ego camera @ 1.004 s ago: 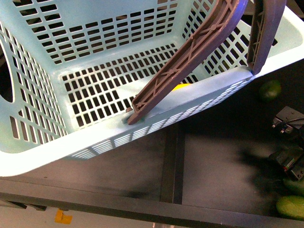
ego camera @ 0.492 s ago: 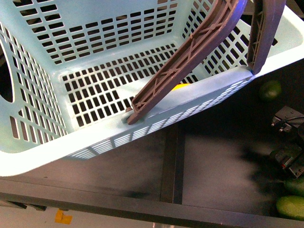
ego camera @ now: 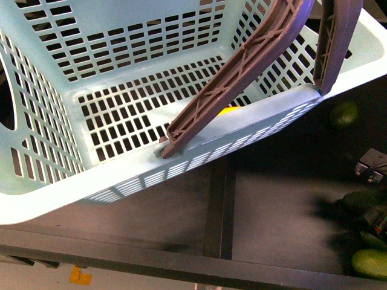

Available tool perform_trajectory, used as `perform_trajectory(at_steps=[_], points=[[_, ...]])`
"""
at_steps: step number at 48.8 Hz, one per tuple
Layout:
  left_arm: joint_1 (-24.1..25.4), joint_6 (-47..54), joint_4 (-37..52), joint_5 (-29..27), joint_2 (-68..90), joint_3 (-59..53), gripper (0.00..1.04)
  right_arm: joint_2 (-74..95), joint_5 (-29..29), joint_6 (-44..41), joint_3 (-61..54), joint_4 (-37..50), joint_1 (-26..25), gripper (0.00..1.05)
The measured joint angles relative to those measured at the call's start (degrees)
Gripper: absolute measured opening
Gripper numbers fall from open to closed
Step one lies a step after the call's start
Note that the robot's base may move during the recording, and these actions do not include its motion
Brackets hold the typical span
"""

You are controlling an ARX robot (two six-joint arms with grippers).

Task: Pick mango and avocado into basket

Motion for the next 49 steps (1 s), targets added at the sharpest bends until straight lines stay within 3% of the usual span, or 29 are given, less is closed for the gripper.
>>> perform_trajectory(at_steps=[7, 13, 21, 40, 49], points=[[0.0, 0.0, 0.0, 0.0, 0.0, 0.0, 0.20, 0.0, 0.0, 0.0, 0.0, 0.2, 0.1, 0.95], [0.0, 0.0, 0.0, 0.0, 0.0, 0.0, 0.20, 0.0, 0.2, -0.2, 0.0, 0.2, 0.1, 0.74], [0.0, 0.0, 0.0, 0.0, 0.0, 0.0, 0.20, 0.0, 0.2, -0.6, 0.1, 0.0, -0.4, 0.58], [0.0, 0.0, 0.0, 0.0, 0.0, 0.0, 0.20, -0.8, -2.1, 1.6, -0.1, 0.9, -1.5, 0.57], [0.0, 0.0, 0.0, 0.0, 0.0, 0.0, 0.20, -6.4, -10.1, 9.6, -2.4, 4.3, -3.2, 0.57]])
